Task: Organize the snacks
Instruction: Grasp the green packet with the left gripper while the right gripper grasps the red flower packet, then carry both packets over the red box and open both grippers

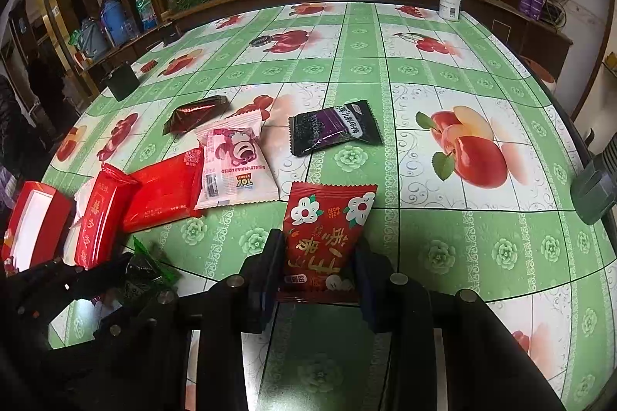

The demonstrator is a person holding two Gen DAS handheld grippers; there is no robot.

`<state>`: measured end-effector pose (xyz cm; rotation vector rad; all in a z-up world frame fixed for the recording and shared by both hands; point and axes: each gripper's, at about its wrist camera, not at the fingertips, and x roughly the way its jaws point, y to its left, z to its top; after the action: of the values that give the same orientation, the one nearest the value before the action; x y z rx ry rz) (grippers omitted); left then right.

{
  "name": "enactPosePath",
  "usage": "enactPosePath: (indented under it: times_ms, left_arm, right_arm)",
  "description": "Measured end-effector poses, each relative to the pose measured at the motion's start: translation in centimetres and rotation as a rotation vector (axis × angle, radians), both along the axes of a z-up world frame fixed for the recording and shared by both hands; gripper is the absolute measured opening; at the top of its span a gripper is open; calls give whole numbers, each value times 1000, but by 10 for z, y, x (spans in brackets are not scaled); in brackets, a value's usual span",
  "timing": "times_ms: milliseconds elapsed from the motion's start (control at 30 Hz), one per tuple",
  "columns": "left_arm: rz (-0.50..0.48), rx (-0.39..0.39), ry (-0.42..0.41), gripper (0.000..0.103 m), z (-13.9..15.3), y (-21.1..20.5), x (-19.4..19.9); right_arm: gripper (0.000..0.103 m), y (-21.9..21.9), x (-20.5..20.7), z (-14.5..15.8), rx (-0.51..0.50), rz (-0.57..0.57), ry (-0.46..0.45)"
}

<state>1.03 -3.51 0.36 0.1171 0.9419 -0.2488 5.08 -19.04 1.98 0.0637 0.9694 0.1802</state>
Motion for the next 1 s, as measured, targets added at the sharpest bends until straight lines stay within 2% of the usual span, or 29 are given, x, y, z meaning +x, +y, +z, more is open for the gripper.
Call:
enactPosePath:
  times_ms: [200,433,633,767,900,1000]
  left_arm:
    - [11,-12,-13,29,3,5,-16]
    - [47,-5,-114,29,34,24,-57]
    - [141,17,-216,29,64,67,-106]
    - [223,38,-243,29,70,99,-124]
    - [306,44,-278,29,80,132,-136]
    - [353,36,-320,29,89,153,-144]
  right_arm:
    - [33,-13,1,1,97,-18,16]
    - [32,-24,-2,10,283,17,0]
    - [32,-28,-8,21,314,10,-68]
    - [32,-27,-17,32,294,-1,-147]
    - [32,-23,-27,43,329,24,-219]
    - [32,-16,-33,47,372,45,-233]
